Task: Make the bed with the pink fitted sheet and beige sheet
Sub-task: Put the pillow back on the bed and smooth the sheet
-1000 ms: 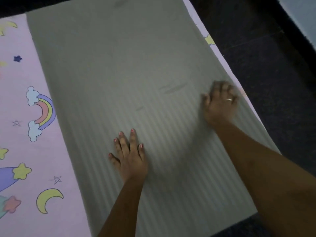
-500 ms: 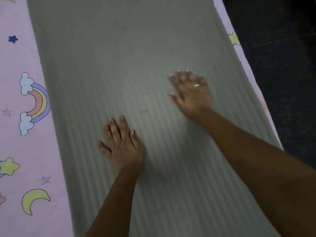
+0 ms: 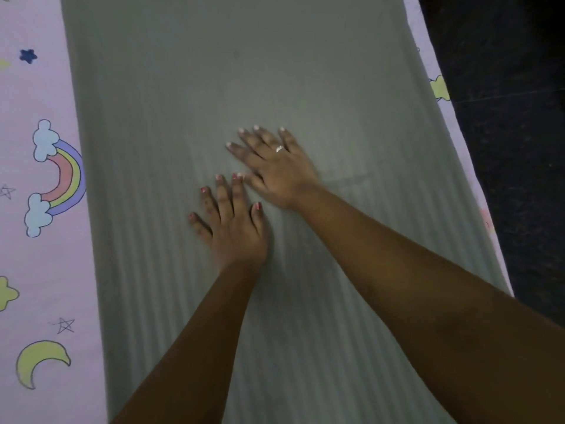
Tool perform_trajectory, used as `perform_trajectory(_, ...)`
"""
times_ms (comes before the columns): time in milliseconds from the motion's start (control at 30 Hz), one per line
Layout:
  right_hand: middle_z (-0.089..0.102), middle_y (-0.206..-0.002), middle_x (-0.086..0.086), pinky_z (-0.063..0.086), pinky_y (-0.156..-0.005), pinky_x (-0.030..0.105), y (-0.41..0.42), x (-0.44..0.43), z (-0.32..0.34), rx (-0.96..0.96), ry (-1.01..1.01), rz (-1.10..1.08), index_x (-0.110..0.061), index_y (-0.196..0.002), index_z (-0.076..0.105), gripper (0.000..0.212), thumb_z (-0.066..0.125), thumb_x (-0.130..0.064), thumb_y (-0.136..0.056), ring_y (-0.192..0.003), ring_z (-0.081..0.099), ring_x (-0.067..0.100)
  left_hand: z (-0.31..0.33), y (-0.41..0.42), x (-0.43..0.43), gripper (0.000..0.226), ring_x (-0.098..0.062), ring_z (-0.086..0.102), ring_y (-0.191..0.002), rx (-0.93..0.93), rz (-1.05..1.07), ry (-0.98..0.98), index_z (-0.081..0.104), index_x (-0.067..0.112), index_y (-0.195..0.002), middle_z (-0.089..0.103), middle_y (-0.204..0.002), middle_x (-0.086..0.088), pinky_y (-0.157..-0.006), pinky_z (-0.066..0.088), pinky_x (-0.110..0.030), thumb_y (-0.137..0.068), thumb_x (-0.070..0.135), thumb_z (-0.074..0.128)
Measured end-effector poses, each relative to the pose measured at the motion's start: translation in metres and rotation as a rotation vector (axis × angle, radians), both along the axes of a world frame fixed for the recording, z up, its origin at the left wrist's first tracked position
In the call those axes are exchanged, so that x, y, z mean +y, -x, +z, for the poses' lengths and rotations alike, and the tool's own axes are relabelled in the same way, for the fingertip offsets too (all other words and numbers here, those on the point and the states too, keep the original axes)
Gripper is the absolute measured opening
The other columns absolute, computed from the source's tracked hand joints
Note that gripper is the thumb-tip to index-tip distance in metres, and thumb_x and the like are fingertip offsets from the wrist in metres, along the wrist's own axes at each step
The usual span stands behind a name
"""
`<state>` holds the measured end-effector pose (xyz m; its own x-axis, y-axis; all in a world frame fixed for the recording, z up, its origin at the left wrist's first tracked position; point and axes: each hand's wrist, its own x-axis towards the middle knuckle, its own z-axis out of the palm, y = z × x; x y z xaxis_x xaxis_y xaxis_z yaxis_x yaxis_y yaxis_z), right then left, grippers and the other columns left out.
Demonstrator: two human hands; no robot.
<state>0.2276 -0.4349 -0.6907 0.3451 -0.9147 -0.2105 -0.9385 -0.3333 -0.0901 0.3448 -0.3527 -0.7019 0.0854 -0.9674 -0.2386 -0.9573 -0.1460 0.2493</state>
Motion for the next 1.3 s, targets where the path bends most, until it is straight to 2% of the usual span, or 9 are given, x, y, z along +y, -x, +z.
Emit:
perform_trajectory(300, 0.017, -0.159, 0.001, 0.007, -0.115, 0.050, 0.145, -0.027, 0.003, 0.107, 0.139, -0.490, -0.032, -0.151, 0.017, 0.062, 0.023, -0.058, -0.095, -0.146, 0.012, 0.031, 0.000, -0.007, -0.004, 0.057, -0.024, -0.006, -0.147, -0.008, -0.060, 0.028, 0.002, 0.031, -0.151, 0.000, -0.160, 0.000, -0.115, -0.005, -0.052, -0.099, 0.048, 0.018)
perform_trajectory(433, 0.004, -0.160, 0.011, -0.001, -0.117, 0.052, 0.176, -0.017, 0.017, 0.101, 0.128, -0.921, -0.015, -0.153, 0.008, 0.070, 0.021, -0.055, -0.097, -0.147, -0.002, 0.035, 0.006, -0.017, -0.002, 0.060, -0.023, -0.001, -0.147, 0.023, -0.066, 0.038, 0.011, 0.033, -0.151, 0.006, -0.160, -0.002, -0.116, -0.001, -0.048, -0.095, 0.053, 0.019)
perform_trajectory(500, 0.000, -0.160, 0.015, 0.000, -0.118, 0.052, 0.163, -0.012, 0.026, 0.124, 0.151, -0.986, -0.006, -0.152, 0.010, 0.070, 0.024, -0.049, -0.099, -0.147, -0.004, 0.033, 0.009, -0.028, 0.005, 0.058, -0.022, -0.002, -0.147, 0.022, -0.023, 0.015, 0.011, 0.033, -0.151, 0.004, -0.160, -0.002, -0.116, -0.002, -0.047, -0.097, 0.053, 0.024)
perform_trajectory(633, 0.007, -0.159, 0.017, 0.002, -0.116, 0.052, 0.060, 0.011, 0.032, 0.040, 0.156, -0.595, -0.004, -0.151, 0.012, 0.068, 0.031, -0.043, -0.099, -0.147, 0.006, 0.034, 0.015, -0.050, 0.021, 0.060, -0.022, -0.006, -0.147, 0.023, 0.046, -0.030, 0.007, 0.035, -0.151, -0.001, -0.160, -0.001, -0.116, -0.004, -0.050, -0.097, 0.053, 0.026)
perform_trajectory(733, 0.010, -0.160, 0.006, 0.000, -0.117, 0.048, -0.035, 0.062, 0.023, -0.088, 0.015, -0.145, -0.020, -0.153, 0.013, 0.064, 0.030, -0.049, -0.098, -0.148, 0.006, 0.026, 0.013, -0.060, 0.039, 0.058, -0.022, -0.005, -0.147, 0.016, 0.086, -0.037, 0.008, 0.035, -0.151, 0.000, -0.160, -0.001, -0.116, -0.003, -0.049, -0.098, 0.052, 0.022)
perform_trajectory(800, 0.009, -0.161, -0.002, 0.000, -0.117, 0.046, -0.058, 0.086, 0.013, -0.051, -0.049, 0.080, -0.029, -0.152, 0.013, 0.060, 0.027, -0.052, -0.098, -0.148, 0.006, 0.020, 0.009, -0.066, 0.050, 0.056, -0.022, -0.004, -0.147, -0.001, 0.109, -0.026, 0.009, 0.034, -0.150, 0.002, -0.160, -0.002, -0.115, -0.002, -0.049, -0.097, 0.052, 0.017)
perform_trajectory(1000, 0.014, -0.160, -0.007, 0.001, -0.117, 0.043, -0.038, 0.093, -0.006, -0.056, 0.019, -0.058, -0.034, -0.152, 0.014, 0.060, 0.027, -0.054, -0.097, -0.147, 0.009, 0.016, 0.000, -0.105, 0.102, 0.062, -0.019, -0.001, -0.147, 0.011, 0.203, 0.016, 0.011, 0.035, -0.150, 0.006, -0.160, 0.000, -0.116, -0.003, -0.045, -0.091, 0.053, 0.009)
perform_trajectory(1133, 0.005, -0.161, -0.004, -0.005, -0.117, 0.048, -0.066, 0.113, -0.007, -0.039, -0.008, -0.183, -0.030, -0.153, 0.006, 0.063, 0.021, -0.055, -0.097, -0.148, -0.001, 0.022, -0.002, -0.128, 0.146, 0.064, -0.021, 0.005, -0.147, 0.008, 0.263, 0.038, 0.013, 0.032, -0.151, 0.011, -0.159, -0.002, -0.117, 0.002, -0.044, -0.091, 0.053, 0.010)
perform_trajectory(1300, 0.019, -0.159, 0.001, 0.005, -0.116, 0.052, -0.127, 0.200, -0.004, -0.048, -0.016, 0.050, -0.028, -0.152, 0.018, 0.066, 0.021, -0.057, -0.093, -0.147, 0.013, 0.025, 0.004, -0.154, 0.207, 0.061, -0.021, 0.008, -0.147, -0.003, 0.247, 0.022, 0.014, 0.028, -0.151, 0.014, -0.159, -0.004, -0.117, 0.006, -0.042, -0.093, 0.047, 0.015)
